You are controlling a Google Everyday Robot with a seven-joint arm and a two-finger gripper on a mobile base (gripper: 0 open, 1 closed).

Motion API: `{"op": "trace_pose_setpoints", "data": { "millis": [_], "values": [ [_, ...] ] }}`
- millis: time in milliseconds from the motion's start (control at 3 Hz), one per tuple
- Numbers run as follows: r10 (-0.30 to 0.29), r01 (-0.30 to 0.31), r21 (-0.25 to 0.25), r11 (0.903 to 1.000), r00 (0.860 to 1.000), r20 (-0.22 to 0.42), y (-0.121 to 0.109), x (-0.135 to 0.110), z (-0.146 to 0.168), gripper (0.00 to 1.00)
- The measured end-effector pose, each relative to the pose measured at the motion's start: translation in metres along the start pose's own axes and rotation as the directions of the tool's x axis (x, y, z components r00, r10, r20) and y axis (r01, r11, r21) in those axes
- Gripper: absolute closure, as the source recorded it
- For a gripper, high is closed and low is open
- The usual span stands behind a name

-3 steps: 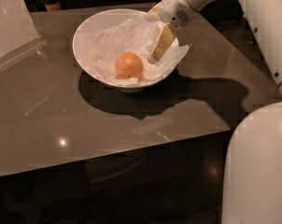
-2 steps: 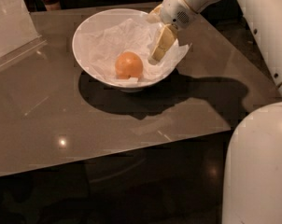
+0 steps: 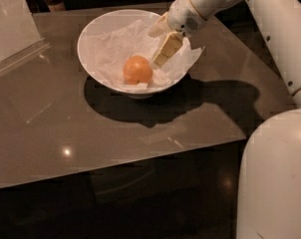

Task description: Pick orange from white bowl

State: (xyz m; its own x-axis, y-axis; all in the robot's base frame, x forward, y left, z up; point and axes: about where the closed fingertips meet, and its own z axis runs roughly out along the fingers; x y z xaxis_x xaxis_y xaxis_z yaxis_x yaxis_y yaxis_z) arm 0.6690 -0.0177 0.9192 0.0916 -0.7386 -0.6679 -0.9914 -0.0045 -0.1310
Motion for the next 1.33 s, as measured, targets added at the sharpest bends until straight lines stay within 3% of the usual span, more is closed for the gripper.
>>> {"op": "trace_pose_setpoints", "data": {
  "millis": [333,1000,1333],
  "values": [
    [0.006,-0.004,-0.047,0.9989,0.999,0.037,-0.003,0.001,0.022,0.22],
    [0.06,-0.044,-0.183,0.982,0.995,0.082,-0.003,0.007,0.072,0.24],
    [0.081,-0.06,-0.205,0.977,0.992,0.096,-0.003,0.008,0.081,0.43]
  ]
}}
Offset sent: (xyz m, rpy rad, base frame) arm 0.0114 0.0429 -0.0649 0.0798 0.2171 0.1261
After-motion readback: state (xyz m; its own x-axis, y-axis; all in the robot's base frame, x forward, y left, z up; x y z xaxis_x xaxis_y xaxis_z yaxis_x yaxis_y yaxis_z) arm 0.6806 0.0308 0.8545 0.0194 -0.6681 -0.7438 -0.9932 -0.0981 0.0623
